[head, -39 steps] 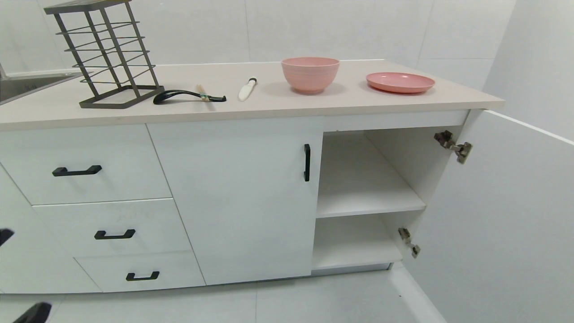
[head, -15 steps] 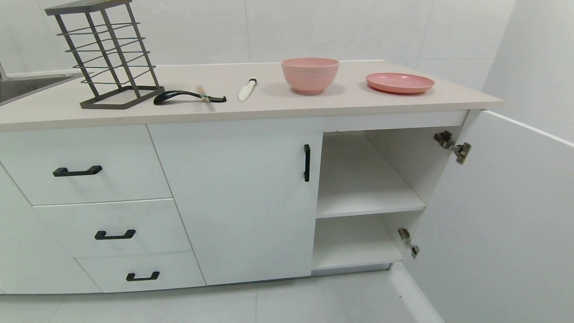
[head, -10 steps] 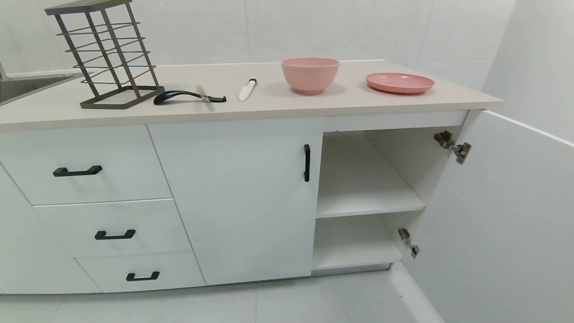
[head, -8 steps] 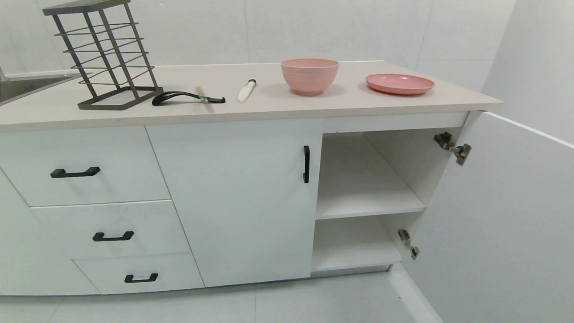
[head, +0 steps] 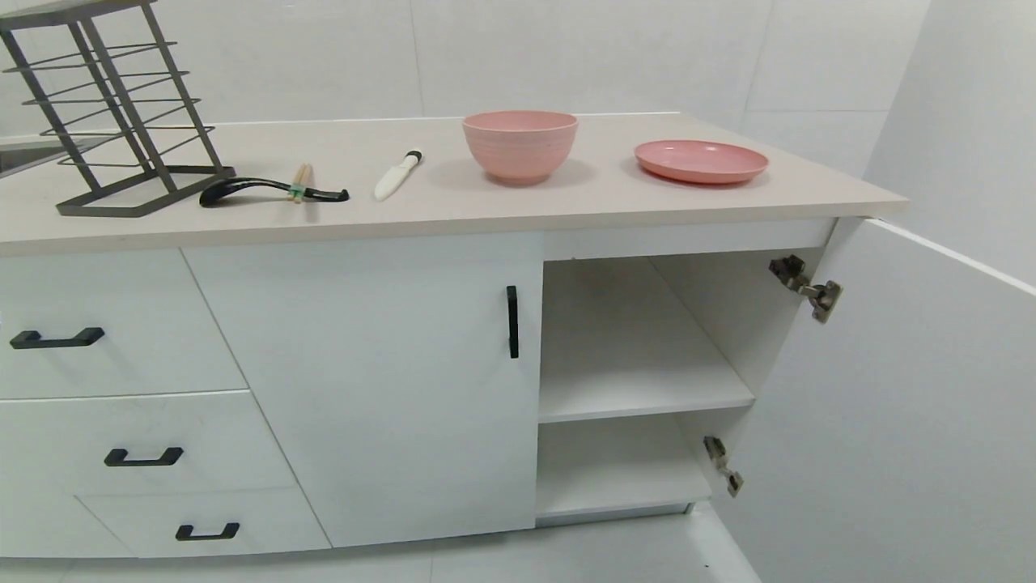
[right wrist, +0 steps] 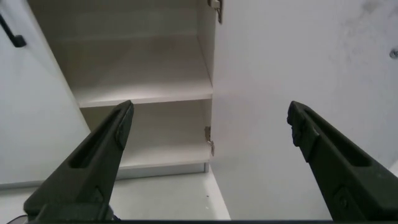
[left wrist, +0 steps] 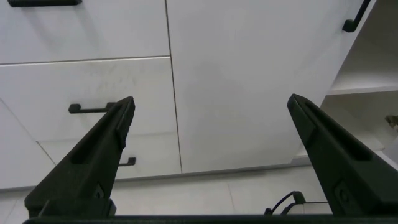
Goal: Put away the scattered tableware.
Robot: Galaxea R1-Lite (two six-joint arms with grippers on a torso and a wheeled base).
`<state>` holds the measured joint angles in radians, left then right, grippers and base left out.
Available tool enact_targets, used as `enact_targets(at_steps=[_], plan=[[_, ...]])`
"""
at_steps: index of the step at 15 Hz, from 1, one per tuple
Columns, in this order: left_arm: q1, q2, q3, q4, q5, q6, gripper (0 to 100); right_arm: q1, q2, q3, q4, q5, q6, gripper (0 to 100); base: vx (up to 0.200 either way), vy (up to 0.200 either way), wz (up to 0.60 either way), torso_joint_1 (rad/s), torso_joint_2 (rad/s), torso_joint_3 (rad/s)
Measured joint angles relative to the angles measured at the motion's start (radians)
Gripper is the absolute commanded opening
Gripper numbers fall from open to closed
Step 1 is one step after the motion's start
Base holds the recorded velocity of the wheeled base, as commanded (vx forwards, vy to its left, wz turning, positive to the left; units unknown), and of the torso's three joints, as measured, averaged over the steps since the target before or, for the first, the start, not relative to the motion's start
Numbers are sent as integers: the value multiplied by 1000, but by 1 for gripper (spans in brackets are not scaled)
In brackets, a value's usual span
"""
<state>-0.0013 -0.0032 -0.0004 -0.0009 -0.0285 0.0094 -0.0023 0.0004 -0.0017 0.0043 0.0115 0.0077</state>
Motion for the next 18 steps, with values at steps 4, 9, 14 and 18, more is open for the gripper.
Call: enact_targets(at_steps=[4,9,14,18], plan=[[1,0,0,1,0,0,100,1,0,0,0,1,0,100,0,-100,0,-1,0,2],[1,0,0,0,0,-2,100,1,0,0,1,-1,0,100,0,0,0,20,-43,-6],[1,1,0,1,1,-2,100,1,0,0,2,-1,0,100,0,0,0,183,-252,-221],[1,1,0,0,1,-2,100,1,0,0,0,-1,0,100,0,0,0,167,-610,-238]])
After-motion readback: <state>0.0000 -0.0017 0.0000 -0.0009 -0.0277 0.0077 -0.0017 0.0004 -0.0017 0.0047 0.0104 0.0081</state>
